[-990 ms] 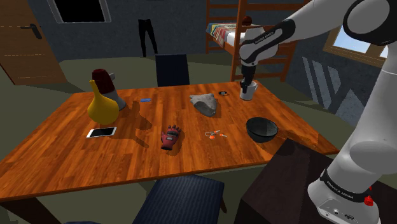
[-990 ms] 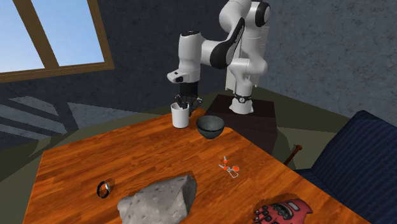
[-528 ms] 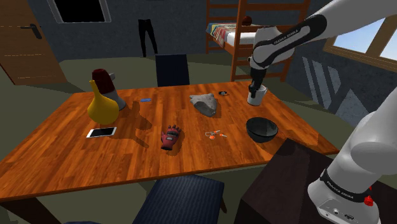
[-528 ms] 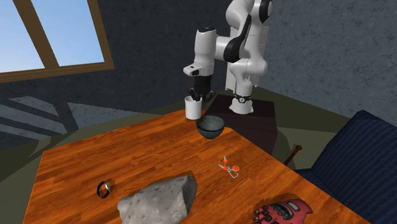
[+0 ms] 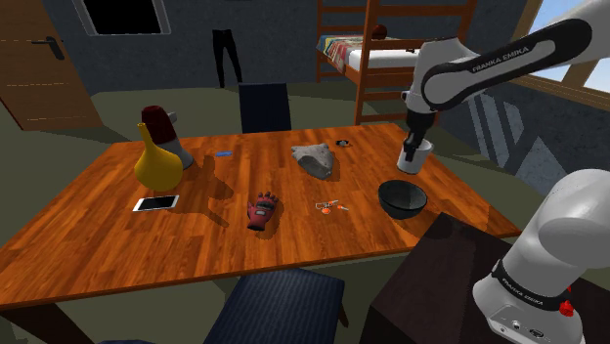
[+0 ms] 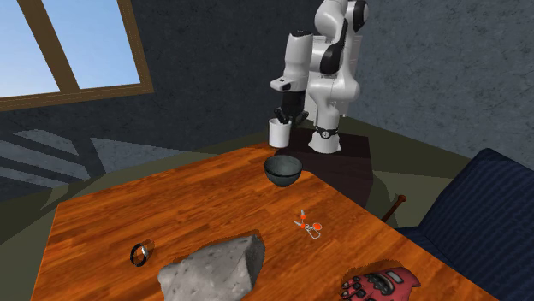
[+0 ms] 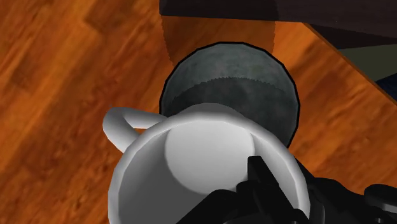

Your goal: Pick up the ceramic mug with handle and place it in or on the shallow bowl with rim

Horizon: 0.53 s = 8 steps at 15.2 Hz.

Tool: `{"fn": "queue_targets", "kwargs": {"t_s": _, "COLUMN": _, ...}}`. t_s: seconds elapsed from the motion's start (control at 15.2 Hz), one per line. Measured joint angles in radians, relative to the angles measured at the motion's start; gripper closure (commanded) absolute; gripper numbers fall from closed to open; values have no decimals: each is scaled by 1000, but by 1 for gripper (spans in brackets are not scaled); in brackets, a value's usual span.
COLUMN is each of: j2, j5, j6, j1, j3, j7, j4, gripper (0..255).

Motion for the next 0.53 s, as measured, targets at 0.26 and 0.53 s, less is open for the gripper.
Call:
{"fn": "queue_targets", "kwargs": {"t_s": 0.26, "j2": -30, "j5": -11, "j6": 43, "j1": -5, "j3": 5, "j7": 16, "j4": -75, "gripper": 255}}
{"fn": "queue_targets", "kwargs": {"t_s": 0.53, "j2": -3, "j5": -17, "j6": 105, "j1": -7, "j3": 0, "j7": 20, "j4": -110, "gripper": 255}}
